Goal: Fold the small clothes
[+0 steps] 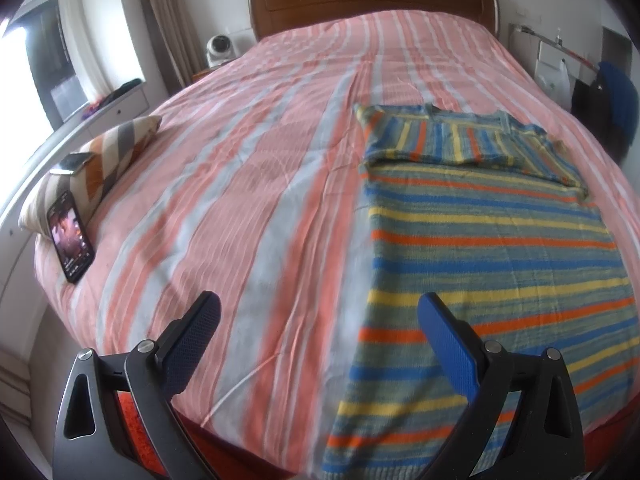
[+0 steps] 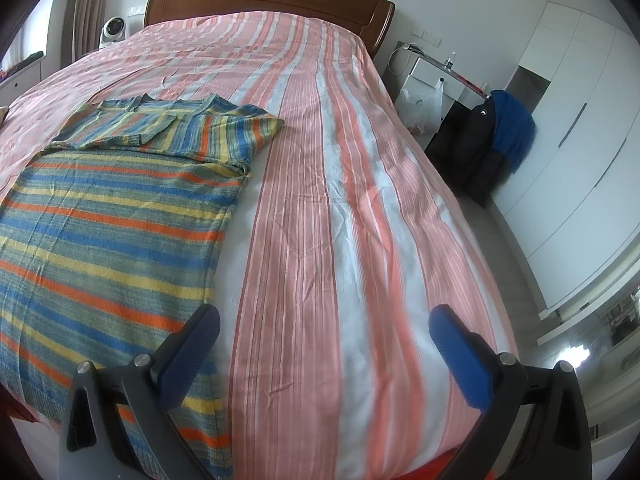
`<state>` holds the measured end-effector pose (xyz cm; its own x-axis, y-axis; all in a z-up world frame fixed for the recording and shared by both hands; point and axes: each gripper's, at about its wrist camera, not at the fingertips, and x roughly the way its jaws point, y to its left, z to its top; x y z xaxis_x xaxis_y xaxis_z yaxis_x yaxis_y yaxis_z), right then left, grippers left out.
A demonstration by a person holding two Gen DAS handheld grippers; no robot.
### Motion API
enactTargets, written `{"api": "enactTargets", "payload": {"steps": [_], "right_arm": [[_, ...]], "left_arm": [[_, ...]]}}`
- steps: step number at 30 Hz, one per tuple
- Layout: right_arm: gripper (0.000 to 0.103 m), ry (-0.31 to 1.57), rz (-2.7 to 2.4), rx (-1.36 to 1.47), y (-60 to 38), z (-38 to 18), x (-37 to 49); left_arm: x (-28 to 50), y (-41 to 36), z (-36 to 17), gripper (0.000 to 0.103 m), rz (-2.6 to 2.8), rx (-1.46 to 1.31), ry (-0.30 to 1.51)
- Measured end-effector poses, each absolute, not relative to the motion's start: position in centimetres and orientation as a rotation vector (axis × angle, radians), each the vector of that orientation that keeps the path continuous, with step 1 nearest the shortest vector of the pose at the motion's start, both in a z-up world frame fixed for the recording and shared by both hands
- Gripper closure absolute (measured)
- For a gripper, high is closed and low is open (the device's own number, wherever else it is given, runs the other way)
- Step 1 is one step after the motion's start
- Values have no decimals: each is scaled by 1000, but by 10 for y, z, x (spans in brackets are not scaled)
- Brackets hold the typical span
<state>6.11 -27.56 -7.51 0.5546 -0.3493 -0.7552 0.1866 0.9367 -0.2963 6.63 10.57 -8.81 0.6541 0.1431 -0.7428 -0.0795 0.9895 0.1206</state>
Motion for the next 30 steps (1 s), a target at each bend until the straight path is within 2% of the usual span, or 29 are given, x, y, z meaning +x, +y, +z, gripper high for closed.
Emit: {"api": "enactTargets", "payload": {"steps": [13, 19, 25, 26, 28, 30], "right_arm": [[0, 934, -299, -172, -278, -76, 59], [0, 944, -78, -59, -289, -74, 26], [2, 1097, 233, 130, -280, -107, -7], [3, 1122, 253, 156, -280, -115, -11], [20, 1150, 260, 191, -280, -126, -14], [34, 1171, 278, 240, -281, -134, -13]], "left_arm": [[65, 110, -92, 4, 124, 91, 874], [42, 139, -118, 4, 35, 39, 993], [16, 117, -153, 6, -133, 70, 1122], [14, 114, -158, 9, -144, 70, 1143], [12, 112, -165, 22, -152, 67, 1181], [7, 108, -168, 23, -148, 77, 1194]]}}
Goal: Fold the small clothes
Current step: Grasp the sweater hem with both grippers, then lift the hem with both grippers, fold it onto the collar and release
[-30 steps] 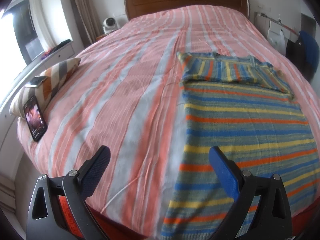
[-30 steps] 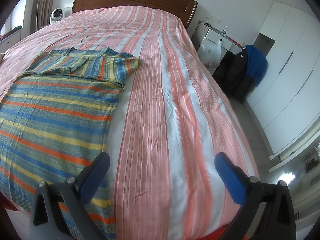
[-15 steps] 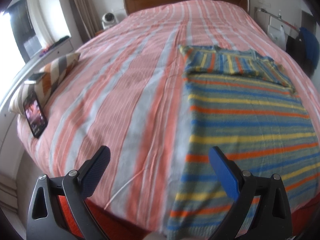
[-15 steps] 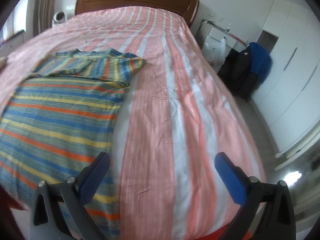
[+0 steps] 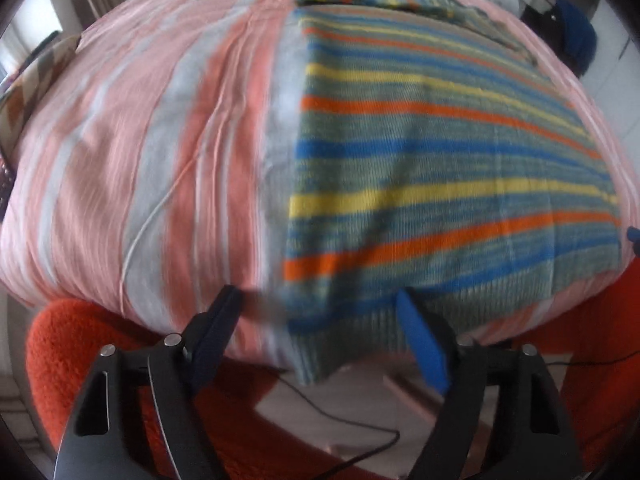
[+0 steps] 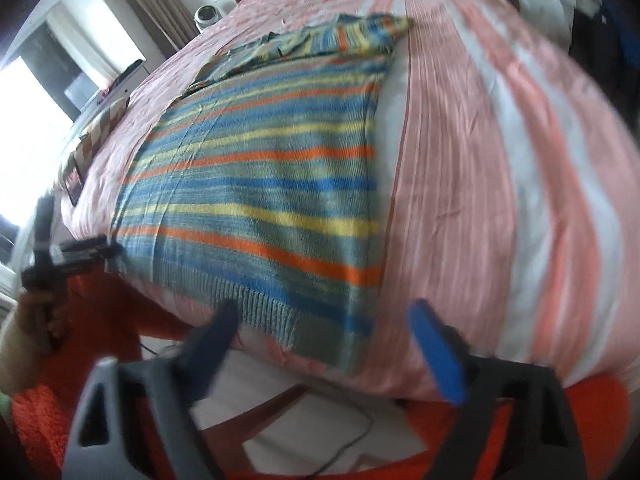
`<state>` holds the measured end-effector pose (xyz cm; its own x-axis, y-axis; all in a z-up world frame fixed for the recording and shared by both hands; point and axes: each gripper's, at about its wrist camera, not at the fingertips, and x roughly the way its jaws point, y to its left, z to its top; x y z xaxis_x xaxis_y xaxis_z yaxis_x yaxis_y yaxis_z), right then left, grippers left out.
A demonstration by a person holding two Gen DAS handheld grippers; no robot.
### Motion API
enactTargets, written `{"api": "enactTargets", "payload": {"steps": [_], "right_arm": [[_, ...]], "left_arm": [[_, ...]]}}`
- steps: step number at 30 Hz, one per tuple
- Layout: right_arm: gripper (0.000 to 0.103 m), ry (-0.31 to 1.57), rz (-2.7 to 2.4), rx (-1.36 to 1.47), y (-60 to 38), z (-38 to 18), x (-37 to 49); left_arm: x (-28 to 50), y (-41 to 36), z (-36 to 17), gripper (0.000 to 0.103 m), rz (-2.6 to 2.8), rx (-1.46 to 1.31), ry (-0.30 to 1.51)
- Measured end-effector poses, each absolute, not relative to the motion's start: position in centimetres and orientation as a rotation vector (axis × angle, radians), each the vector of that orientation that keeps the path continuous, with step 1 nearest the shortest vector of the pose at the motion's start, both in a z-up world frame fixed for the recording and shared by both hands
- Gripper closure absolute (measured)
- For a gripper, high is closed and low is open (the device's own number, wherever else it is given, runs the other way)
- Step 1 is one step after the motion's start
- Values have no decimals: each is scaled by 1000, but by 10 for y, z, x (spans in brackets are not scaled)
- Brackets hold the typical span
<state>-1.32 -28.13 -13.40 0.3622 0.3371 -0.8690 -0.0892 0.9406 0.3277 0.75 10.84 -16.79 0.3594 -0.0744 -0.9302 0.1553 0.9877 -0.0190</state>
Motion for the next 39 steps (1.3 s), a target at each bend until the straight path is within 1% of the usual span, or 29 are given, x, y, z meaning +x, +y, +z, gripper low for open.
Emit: {"api": "enactTargets", "payload": {"steps": [1, 3, 5, 6, 7, 8, 9, 13, 16, 19, 23, 27, 32, 35, 36, 38, 39], "right_arm": [[36, 1178, 288, 262, -281, -138, -12], [36, 1220, 291, 278, -280, -150, -8], [40, 1280, 279, 271, -279, -162, -3], [48, 1290, 277, 268, -278, -165, -1], [71, 1286, 282, 269, -279, -165, -2], [84, 1283, 293, 281, -279, -165, -2], [91, 1282, 310, 303, -281, -164, -2], [92, 1248, 349, 363, -290, -148, -1], [92, 1169, 372, 446, -302, -127, 9], [92, 1075, 381, 479, -313, -105, 30], [92, 961, 360, 481, -323, -86, 90], [92, 892, 334, 473, -328, -80, 163], [92, 864, 294, 486, -339, -89, 260], [92, 870, 273, 484, -341, -100, 315], [91, 862, 266, 482, -342, -105, 330], [81, 854, 263, 492, -346, -119, 364], [56, 854, 235, 502, -349, -126, 376]], "left_arm": [[7, 108, -168, 26, -149, 75, 1195], [4, 107, -170, 29, -150, 65, 1218], [5, 107, -173, 34, -148, 66, 1246], [3, 106, -175, 44, -145, 62, 1259], [2, 106, -175, 64, -153, 46, 1272], [1, 107, -176, 82, -162, 26, 1281], [1, 110, -177, 98, -180, -29, 1306], [-3, 121, -163, 99, -217, -158, 1277], [5, 134, -133, 100, -272, -281, 1202], [34, 142, -104, 100, -309, -351, 1115], [101, 135, -81, 99, -316, -335, 1008], [197, 130, -72, 99, -293, -316, 959], [294, 112, -80, 99, -229, -274, 955], [333, 104, -90, 99, -187, -258, 953], [352, 101, -95, 96, -165, -261, 945], [377, 102, -105, 83, -101, -277, 963], [390, 109, -112, 63, -39, -304, 986]]}}
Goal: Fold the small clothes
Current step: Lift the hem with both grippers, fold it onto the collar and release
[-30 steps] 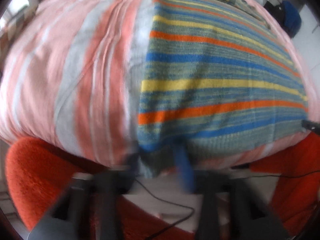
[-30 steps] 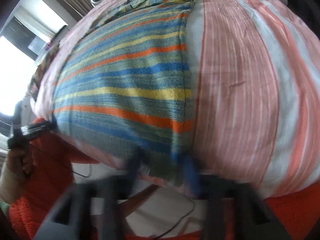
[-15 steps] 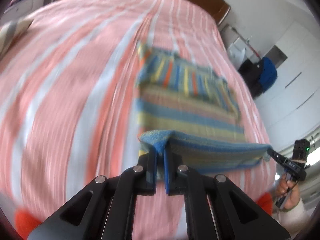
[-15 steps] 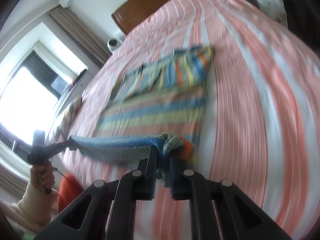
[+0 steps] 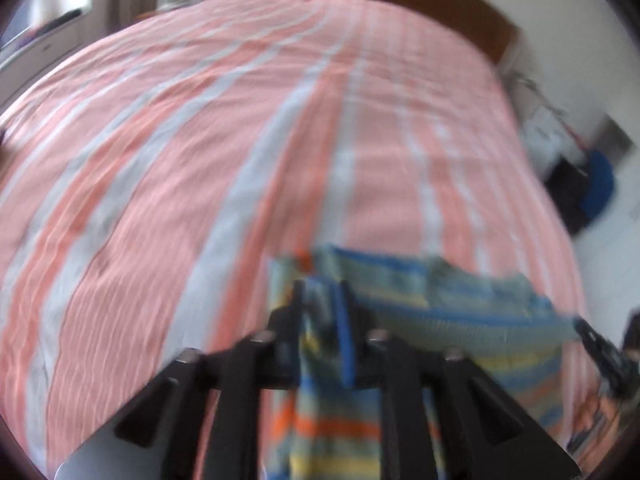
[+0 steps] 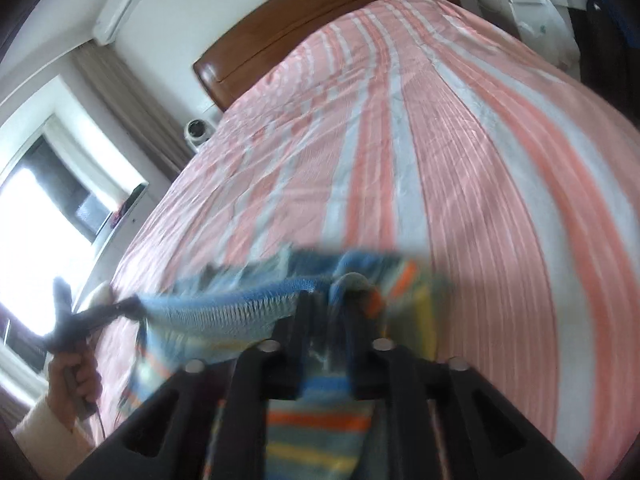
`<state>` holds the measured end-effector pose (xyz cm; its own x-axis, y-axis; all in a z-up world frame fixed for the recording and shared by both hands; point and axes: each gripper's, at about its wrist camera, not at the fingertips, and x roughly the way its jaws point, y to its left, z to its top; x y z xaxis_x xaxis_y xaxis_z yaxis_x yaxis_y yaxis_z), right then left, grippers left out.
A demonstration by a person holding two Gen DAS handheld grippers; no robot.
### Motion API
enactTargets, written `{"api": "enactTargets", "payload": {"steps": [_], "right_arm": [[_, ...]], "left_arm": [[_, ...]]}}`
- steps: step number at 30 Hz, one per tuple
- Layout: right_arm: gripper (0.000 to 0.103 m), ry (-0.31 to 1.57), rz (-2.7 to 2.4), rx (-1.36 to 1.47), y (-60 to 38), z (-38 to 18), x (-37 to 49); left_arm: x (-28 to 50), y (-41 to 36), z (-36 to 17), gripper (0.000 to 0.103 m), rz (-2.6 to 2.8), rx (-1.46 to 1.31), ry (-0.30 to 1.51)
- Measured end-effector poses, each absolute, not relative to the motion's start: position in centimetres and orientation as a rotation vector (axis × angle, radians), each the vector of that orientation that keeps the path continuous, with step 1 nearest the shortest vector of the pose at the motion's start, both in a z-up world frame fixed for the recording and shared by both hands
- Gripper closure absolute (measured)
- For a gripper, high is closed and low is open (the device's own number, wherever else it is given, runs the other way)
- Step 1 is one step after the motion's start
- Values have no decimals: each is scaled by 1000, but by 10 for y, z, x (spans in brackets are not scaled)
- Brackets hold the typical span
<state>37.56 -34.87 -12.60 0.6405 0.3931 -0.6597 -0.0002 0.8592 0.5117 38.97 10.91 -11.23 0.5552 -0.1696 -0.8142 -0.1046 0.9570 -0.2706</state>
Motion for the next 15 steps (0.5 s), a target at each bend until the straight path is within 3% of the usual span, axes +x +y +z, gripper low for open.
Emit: {"api": "enactTargets", "payload": {"steps": [1, 4, 8, 15], "right_arm": [[44, 853, 192, 510, -354, -132, 384], [44, 807, 135, 568, -372, -125, 377], [44, 852, 203, 452, -367, -109, 342], [44, 984, 303, 306, -332, -130, 256]], "left_arm": [[394, 115, -113, 48, -18, -328, 988], [386, 140, -103, 32, -9, -407, 916], [350, 148, -99, 28, -81, -321, 945], [260, 114, -131, 19, -107, -78, 1050]]}}
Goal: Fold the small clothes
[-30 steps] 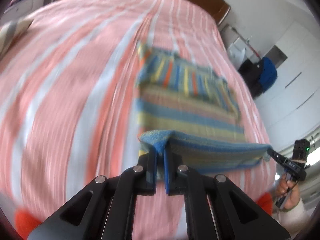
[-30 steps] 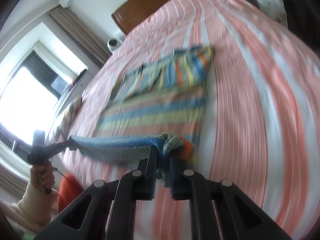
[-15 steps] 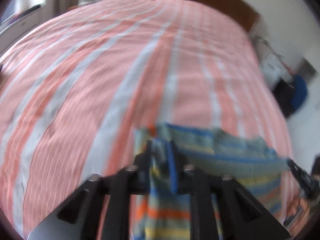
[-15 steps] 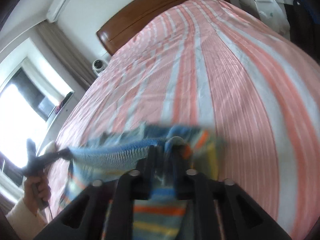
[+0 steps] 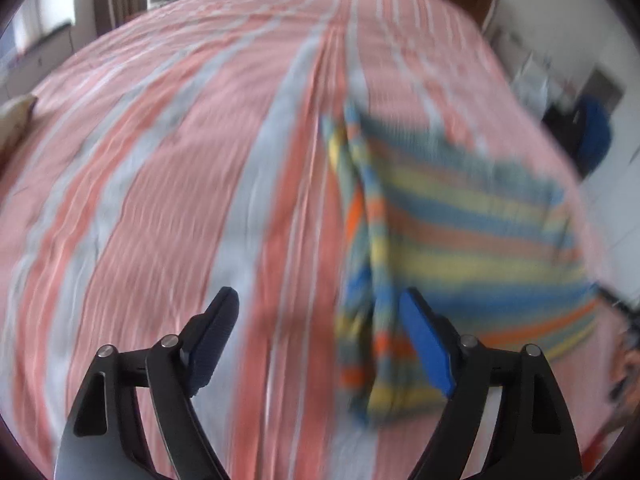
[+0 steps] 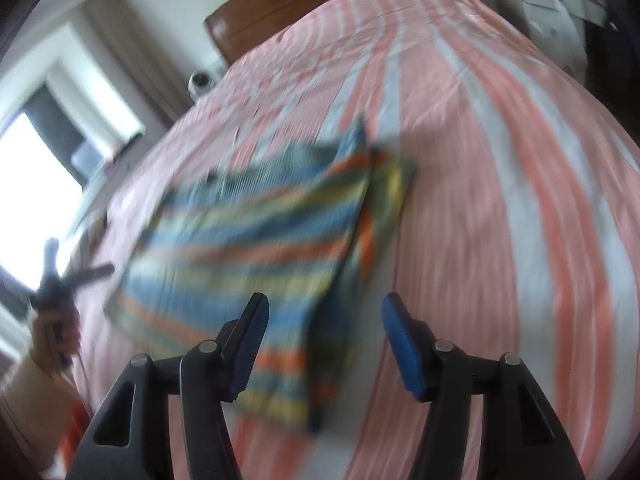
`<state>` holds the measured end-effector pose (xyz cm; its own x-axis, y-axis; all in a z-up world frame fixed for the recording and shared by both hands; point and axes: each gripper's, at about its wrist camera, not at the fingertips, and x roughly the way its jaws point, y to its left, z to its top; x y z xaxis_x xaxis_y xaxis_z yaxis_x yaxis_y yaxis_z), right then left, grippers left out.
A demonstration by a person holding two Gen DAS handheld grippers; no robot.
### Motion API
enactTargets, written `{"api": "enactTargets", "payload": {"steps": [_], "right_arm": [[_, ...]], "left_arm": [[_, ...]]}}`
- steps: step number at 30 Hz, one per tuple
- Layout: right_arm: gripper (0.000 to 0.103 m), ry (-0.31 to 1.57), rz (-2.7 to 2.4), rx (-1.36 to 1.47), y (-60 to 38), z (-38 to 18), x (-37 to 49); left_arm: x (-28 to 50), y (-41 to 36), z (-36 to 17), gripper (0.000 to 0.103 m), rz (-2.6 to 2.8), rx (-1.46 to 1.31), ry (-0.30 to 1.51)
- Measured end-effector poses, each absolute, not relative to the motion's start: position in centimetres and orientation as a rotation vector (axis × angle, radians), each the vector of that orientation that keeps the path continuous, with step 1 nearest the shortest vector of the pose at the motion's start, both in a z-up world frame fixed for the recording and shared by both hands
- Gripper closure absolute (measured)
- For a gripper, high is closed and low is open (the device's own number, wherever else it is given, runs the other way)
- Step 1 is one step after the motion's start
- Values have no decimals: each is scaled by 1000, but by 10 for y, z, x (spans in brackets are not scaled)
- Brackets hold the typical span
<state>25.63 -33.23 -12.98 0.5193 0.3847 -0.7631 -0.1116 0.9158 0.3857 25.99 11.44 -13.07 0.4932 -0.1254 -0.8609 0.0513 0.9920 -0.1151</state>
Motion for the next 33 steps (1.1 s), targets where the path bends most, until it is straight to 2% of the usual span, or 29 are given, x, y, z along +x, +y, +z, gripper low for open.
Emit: {"api": "enactTargets", "payload": {"steps": [2, 4, 7, 10, 13, 14, 16, 20, 25, 33], "right_arm": [[44, 1021, 301, 217, -316, -142, 242], [45, 1044, 221, 165, -316, -155, 228], [44, 1013, 157, 208, -329, -146, 201], [40, 947, 99, 230, -339, -130, 167], [38, 887, 65, 254, -343, -126, 137], [37, 872, 56, 250, -342, -126, 129], [28, 845, 30, 225, -340, -128, 119], [26, 799, -18, 193, -336, -143, 103], [16, 799, 36, 250, -344, -158, 107], [10, 790, 80, 278, -346, -161, 108]], "left_arm": [[250, 102, -141, 24, -28, 42, 1052], [233, 101, -136, 24, 24, 70, 1017], [200, 105, -121, 25, 53, 68, 980], [167, 99, -110, 13, -6, 19, 936], [141, 77, -108, 8, -64, 6, 878], [136, 69, -110, 8, -82, 5, 858], [134, 54, -117, 7, -107, -4, 830], [130, 27, -144, 7, -132, 51, 804], [132, 26, -158, 1, -147, 47, 775], [126, 34, -162, 1, -206, -28, 752]]}}
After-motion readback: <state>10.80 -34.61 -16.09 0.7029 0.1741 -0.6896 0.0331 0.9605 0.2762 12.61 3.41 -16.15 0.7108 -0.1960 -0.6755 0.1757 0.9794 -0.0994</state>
